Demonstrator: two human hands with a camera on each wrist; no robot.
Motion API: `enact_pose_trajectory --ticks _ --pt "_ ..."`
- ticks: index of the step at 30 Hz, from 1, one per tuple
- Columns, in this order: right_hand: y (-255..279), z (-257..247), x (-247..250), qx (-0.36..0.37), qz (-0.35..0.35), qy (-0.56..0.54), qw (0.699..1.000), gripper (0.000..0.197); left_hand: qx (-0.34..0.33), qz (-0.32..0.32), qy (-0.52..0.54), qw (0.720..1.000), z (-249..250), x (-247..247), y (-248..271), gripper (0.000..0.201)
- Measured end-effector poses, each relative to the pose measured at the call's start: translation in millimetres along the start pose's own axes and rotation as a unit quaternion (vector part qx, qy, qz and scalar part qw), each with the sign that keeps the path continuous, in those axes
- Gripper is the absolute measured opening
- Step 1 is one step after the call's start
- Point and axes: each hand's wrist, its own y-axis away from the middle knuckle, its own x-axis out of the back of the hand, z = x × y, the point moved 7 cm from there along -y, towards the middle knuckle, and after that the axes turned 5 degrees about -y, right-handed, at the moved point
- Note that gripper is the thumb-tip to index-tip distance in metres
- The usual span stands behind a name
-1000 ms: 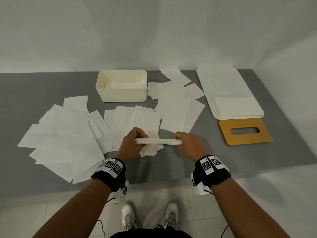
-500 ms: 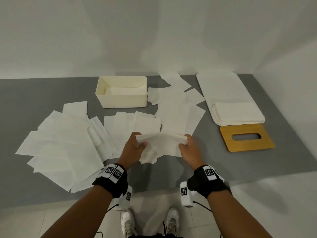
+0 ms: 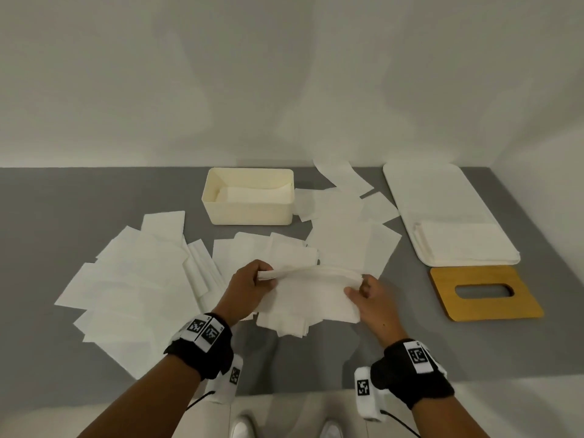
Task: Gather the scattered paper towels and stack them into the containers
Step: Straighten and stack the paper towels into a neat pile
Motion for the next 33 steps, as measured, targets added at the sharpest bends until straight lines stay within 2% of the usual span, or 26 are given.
enact_pose_trajectory --ticks 3,7,11,12,15,18,22,27,29,33 --pt "-4.8 -12.9 2.5 0.008 0.006 -0.05 0.999 0.013 0.005 0.008 0.015 1.0 8.1 35.9 -16.8 0.012" --pt "-1.1 -21.5 19.3 0.033 0.045 -0.056 0.997 0.011 0.035 0.088 0.068 0.993 6.7 105.0 -48.7 0.009" --pt "10.2 3.9 33.9 0.004 0.063 -0.026 0.998 0.01 0.092 0.168 0.104 0.976 -8.4 170.3 -97.7 0.04" --pt "14.3 12.3 37.2 -0.002 0.073 -0.02 0.997 0.011 0.104 0.174 0.096 0.975 -10.7 179.3 -111.6 0.041" --pt "25.2 28.5 44.1 -0.019 0.098 -0.03 0.995 0.016 0.149 0.15 0.068 0.975 -14.5 190.0 -151.7 0.037" --pt "35.6 33.0 42.0 -0.046 0.108 -0.061 0.991 0.014 0.171 0.074 0.026 0.982 -16.7 182.4 -183.4 0.038" --pt "41.4 26.3 36.9 -0.034 0.11 -0.063 0.991 0.015 0.188 -0.014 -0.039 0.981 -19.0 163.2 -207.1 0.042" --pt "41.3 21.9 30.7 -0.028 0.122 -0.037 0.991 0.025 0.175 -0.008 -0.192 0.966 -10.7 155.8 -222.7 0.053" --pt "43.0 22.9 27.0 -0.023 0.123 -0.026 0.992 0.025 0.147 -0.002 -0.248 0.958 -4.7 154.4 -226.4 0.056" --pt "47.4 21.2 18.9 -0.027 0.095 -0.034 0.995 0.025 0.127 0.006 -0.305 0.944 -0.5 143.8 -228.6 0.065"
